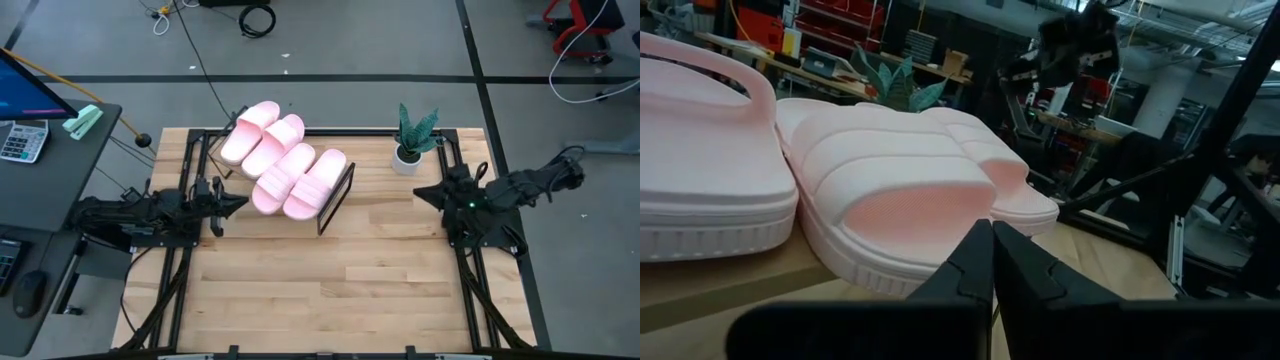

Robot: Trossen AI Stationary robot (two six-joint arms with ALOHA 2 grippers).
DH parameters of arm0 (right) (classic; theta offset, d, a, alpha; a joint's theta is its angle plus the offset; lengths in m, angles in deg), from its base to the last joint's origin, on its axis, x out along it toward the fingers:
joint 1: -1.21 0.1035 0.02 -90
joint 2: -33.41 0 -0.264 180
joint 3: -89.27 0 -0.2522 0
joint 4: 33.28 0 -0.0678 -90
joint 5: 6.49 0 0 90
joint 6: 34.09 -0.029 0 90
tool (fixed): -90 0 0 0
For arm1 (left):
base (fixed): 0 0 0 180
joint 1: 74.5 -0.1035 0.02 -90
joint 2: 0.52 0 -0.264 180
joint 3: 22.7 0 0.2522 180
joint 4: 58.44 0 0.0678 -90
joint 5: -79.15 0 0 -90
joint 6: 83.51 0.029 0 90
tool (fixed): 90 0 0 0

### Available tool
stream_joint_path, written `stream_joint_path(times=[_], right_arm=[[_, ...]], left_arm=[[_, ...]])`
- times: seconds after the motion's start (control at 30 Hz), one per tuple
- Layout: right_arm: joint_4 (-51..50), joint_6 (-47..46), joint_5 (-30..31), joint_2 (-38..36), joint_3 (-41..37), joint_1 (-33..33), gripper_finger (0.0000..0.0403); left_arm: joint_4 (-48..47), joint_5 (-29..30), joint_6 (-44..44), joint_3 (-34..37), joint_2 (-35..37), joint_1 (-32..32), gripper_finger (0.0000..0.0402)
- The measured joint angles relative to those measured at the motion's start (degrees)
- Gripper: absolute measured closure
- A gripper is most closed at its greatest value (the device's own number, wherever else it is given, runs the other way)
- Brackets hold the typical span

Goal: Pick and place slides into the shelf
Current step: Return to Home Position

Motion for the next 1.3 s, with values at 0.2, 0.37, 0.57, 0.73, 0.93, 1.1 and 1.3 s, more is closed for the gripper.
stream_joint_path(times=[0.2,0.37,0.57,0.73,0.93,1.1,1.3], right_arm=[[4.62,4.3,-5.14,-6.92,-8.48,-6.84,0.0403],[5.95,5.42,-10.87,-12.28,-12.71,-12.06,0.0403],[6.22,9.8,-10.9,-20.66,-13.95,-12.76,0.0403],[6.22,13.39,-9.12,-25.34,-13.84,-12.78,0.0403],[6.66,14.87,-10.53,-24.04,-15.56,-12.78,0.0403],[13.17,14.87,-10.89,-24.75,-21.37,-12.78,0.0403],[22.44,14.6,-11.53,-24.77,-28.03,-12.78,0.0403]], left_arm=[[0.3,0.0,-0.01,0.0,0.0,0.0,0.0383],[0.49,0.0,0.0,0.0,0.0,0.0,0.0373],[0.63,0.0,-0.02,0.0,0.0,0.0,0.037],[0.66,0.0,-0.02,0.0,0.0,-0.02,0.0379],[0.44,0.0,-0.02,0.0,0.0,-0.02,0.0385],[0.37,0.0,-0.02,0.0,0.0,-0.02,0.0376],[0.37,0.0,-0.01,0.0,0.0,-0.01,0.0366]])
